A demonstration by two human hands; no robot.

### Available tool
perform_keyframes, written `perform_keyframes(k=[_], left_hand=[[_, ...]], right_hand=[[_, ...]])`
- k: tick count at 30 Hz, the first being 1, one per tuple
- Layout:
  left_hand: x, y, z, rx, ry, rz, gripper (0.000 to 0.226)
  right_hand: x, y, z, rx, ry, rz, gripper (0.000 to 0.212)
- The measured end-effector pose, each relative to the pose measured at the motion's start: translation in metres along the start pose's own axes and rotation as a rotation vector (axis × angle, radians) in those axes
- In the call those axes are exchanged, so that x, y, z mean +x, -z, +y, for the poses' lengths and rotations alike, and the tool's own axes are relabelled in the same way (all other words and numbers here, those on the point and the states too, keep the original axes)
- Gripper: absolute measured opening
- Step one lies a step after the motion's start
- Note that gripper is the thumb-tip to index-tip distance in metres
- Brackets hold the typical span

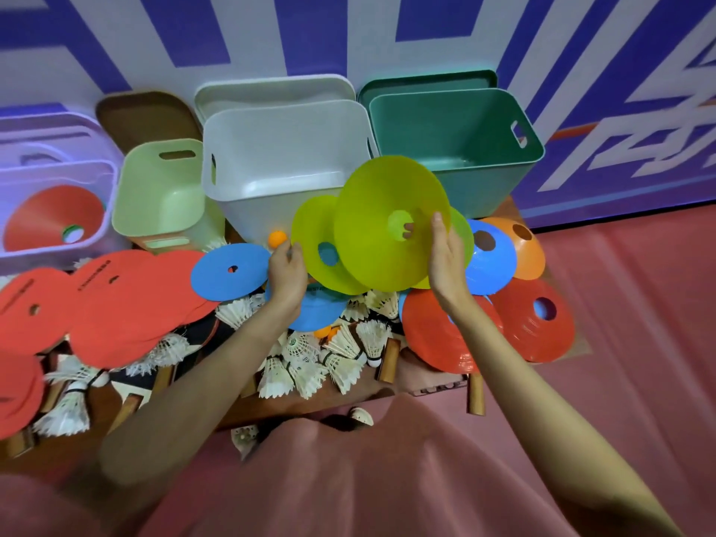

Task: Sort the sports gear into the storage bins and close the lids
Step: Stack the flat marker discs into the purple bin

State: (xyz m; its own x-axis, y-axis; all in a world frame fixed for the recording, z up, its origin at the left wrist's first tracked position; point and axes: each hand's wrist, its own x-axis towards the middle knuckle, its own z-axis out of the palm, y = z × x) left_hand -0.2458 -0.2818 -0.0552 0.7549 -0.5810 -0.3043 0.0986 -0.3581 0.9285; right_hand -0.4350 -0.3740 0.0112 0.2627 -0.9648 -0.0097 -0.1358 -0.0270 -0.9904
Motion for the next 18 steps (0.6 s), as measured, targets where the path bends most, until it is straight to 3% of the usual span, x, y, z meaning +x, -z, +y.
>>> perform_keyframes(k=[3,8,12,15,18], left_hand=[[-0.014,0.01,0.013,0.092,-0.103,0.101,0.035],[-0.02,0.031,0.024,0.142,-0.232,0.185,0.041],[-0.019,0.042,0.024,-0.087,-0.132,0.12,0.037],[-0.02,0.047,0.023,-0.201,-0.057,0.068,0.031],[-0.024,0.047,0.026,-0.29,0.011,0.02,0.03]], right_hand=[[0.002,-0.011,0.018,-0.069,-0.068,0.016,0.033],[-0.003,-0.036,0.025,-0.004,-0.168,0.04,0.019],[-0.003,-0.056,0.03,-0.103,-0.141,0.018,0.029],[-0.005,-0.063,0.029,-0.164,-0.107,-0.003,0.019],[-0.008,-0.066,0.028,-0.172,-0.088,-0.044,0.035]])
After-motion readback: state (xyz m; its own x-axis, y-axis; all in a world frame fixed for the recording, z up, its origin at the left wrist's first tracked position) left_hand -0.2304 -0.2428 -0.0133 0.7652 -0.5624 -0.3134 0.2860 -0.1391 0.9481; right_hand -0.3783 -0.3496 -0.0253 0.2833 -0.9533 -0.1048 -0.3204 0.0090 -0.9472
